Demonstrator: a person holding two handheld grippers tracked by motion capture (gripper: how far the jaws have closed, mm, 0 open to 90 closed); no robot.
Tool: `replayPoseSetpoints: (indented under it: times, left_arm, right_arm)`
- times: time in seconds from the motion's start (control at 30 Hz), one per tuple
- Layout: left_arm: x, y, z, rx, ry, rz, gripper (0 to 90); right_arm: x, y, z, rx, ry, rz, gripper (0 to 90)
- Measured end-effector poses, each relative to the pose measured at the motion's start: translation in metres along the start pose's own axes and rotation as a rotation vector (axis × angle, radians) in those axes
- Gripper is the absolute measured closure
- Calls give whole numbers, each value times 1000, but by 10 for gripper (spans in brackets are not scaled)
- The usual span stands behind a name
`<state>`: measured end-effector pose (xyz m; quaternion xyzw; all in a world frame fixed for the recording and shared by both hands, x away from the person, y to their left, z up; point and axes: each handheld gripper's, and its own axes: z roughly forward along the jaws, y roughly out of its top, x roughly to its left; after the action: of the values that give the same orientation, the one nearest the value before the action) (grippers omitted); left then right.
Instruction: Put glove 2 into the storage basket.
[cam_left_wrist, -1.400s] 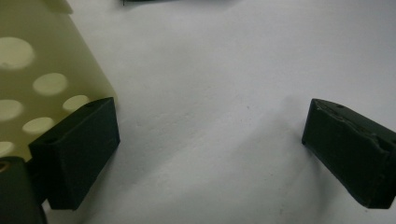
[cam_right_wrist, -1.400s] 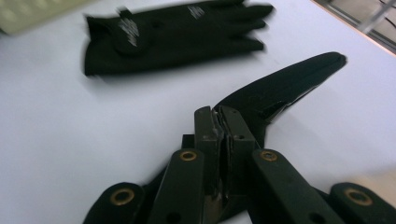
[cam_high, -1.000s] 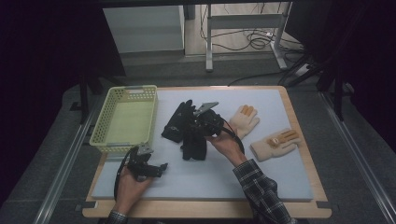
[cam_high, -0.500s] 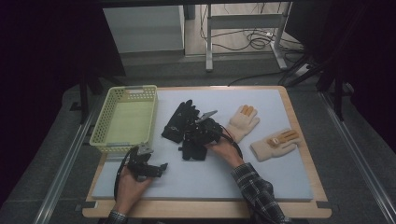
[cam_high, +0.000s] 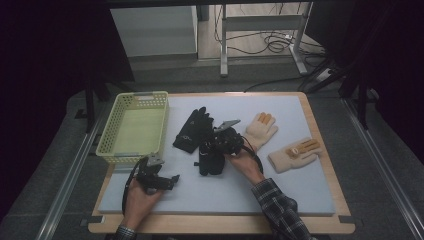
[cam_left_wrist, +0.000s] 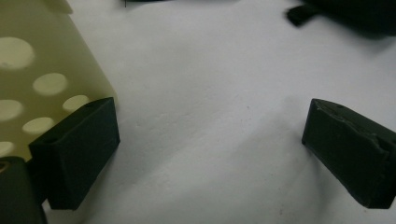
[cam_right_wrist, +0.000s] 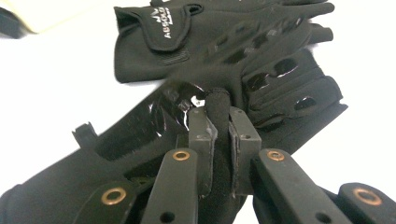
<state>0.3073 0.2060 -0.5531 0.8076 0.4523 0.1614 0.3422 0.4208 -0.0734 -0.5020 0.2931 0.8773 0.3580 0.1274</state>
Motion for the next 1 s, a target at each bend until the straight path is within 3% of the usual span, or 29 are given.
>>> replayPoseSetpoints:
  times: [0.1,0.23,0.3,0.33,0.37,0.5,0.63,1.0]
  left_arm:
    - [0,0,0,0,0,0,40]
    - [0,0,0,0,0,0,40]
    - [0,0,0,-1,1,2,40]
    - [0,0,0,-1,1,2,40]
    - [0,0,0,0,0,0,39]
    - [0,0,0,0,0,-1,40]
    - [0,0,0,0,0,0,39]
    - [0,0,0,-1,0,0,39]
  right_arm:
    - [8,-9,-27,-18,8,32,809]
    - [16,-24,-38,-10,13,46,799]
    - [20,-40,-40,22,13,42,659]
    - [20,-40,-40,22,13,42,659]
    - [18,-45,-43,0,4,35,553]
    - [5,-40,-47,-32,24,82,459]
    - [1,-31,-43,-42,32,76,439]
    - [-6,9,1,-42,32,66,401]
